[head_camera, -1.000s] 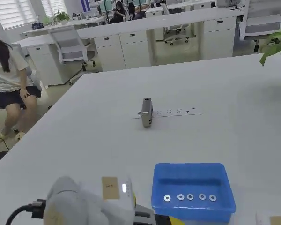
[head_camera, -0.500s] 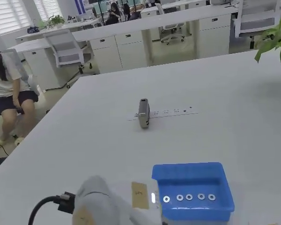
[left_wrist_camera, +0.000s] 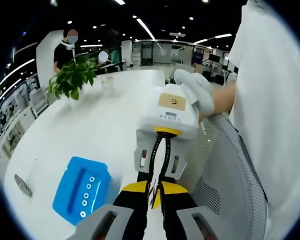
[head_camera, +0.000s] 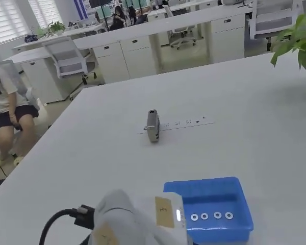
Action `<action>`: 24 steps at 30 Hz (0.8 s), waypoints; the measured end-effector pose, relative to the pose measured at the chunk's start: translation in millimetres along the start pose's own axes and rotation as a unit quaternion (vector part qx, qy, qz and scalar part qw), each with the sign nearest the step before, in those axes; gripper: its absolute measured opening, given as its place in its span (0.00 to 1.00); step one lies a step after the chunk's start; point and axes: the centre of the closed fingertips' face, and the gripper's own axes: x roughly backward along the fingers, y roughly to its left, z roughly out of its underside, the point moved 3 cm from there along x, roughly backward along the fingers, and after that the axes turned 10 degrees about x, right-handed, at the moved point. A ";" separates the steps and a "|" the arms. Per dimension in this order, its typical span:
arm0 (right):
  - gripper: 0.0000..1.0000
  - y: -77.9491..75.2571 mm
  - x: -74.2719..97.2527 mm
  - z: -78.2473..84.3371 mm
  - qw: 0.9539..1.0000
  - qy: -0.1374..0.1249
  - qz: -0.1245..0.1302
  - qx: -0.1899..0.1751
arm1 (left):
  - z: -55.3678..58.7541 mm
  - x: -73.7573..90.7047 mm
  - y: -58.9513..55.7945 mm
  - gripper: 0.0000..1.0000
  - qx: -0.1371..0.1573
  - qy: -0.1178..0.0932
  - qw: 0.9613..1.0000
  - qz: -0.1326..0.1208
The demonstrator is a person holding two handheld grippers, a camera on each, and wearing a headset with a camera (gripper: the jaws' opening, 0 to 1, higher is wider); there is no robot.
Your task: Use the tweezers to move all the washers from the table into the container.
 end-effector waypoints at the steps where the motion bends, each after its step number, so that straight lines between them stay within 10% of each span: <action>1: 0.03 -0.1 0.2 0.1 1.000 0.000 0.000 0.000 | -0.3 -0.9 -0.5 0.05 -0.001 0.001 1.000 0.001; 15: 0.03 -3.7 0.1 4.2 1.000 0.007 0.007 -0.004 | 8.5 5.5 5.9 0.00 -0.072 0.043 0.996 -0.027; 24: 0.04 -11.1 -2.0 11.3 1.000 0.019 0.016 -0.013 | 24.5 6.9 19.2 0.00 -0.066 0.068 0.995 -0.044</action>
